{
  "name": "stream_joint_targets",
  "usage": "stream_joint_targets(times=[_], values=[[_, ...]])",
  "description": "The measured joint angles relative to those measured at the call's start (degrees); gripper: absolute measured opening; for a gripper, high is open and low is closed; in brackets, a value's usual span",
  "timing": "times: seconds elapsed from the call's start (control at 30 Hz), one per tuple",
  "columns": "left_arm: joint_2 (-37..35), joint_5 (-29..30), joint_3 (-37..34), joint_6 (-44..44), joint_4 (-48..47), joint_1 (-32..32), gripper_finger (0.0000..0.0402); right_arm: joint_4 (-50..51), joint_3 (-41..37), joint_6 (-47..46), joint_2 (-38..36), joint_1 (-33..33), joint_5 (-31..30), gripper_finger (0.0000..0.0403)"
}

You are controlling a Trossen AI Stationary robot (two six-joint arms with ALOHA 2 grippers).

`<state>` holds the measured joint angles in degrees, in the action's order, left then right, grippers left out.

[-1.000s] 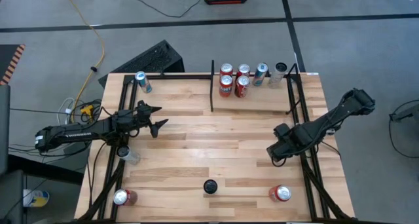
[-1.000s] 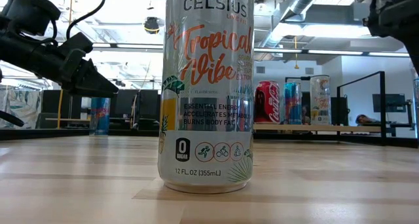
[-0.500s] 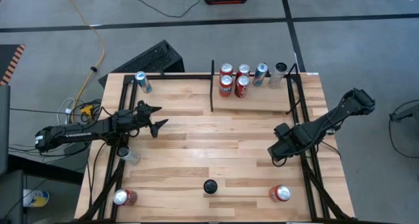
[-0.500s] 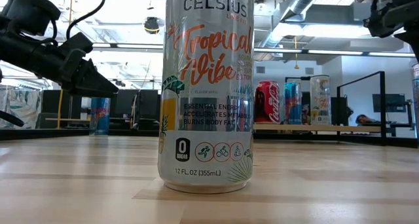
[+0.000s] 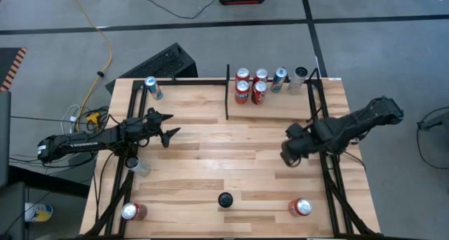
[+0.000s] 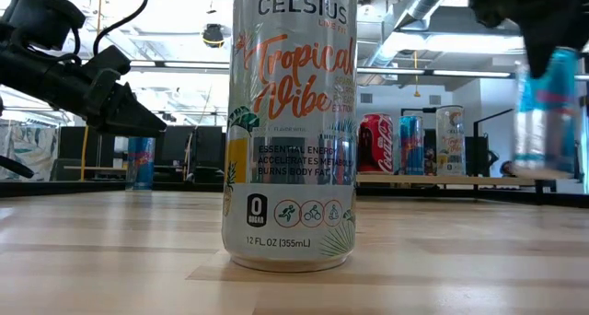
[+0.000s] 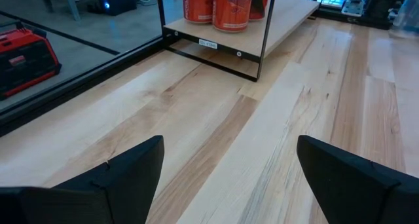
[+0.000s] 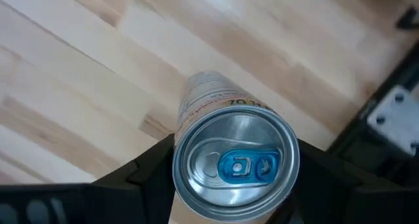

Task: Place canned beverage on shelf
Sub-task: Put the bottom blue soda can on the shelf aligned with the other blue soda can

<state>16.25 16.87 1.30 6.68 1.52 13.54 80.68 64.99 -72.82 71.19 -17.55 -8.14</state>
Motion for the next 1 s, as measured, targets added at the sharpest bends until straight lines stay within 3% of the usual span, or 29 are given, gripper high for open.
stream_joint_targets(times=[0.43, 0.63, 1.0], values=[[-0.01, -0.01, 0.00, 0.00, 0.01, -0.01, 0.0334, -3.38, 9.39, 37.52, 2.67, 26.82, -3.78, 0.0265], [-0.02, -0.01, 0.00, 0.00, 0.01, 0.00, 0.0334, -3.44, 13.79, 52.64, 8.71, 38.80, -3.82, 0.0265], [-0.02, 0.00, 0.00, 0.00, -0.01, -0.02, 0.0334, -3.71, 21.40, 66.52, 20.34, 47.17, -3.85, 0.0265]])
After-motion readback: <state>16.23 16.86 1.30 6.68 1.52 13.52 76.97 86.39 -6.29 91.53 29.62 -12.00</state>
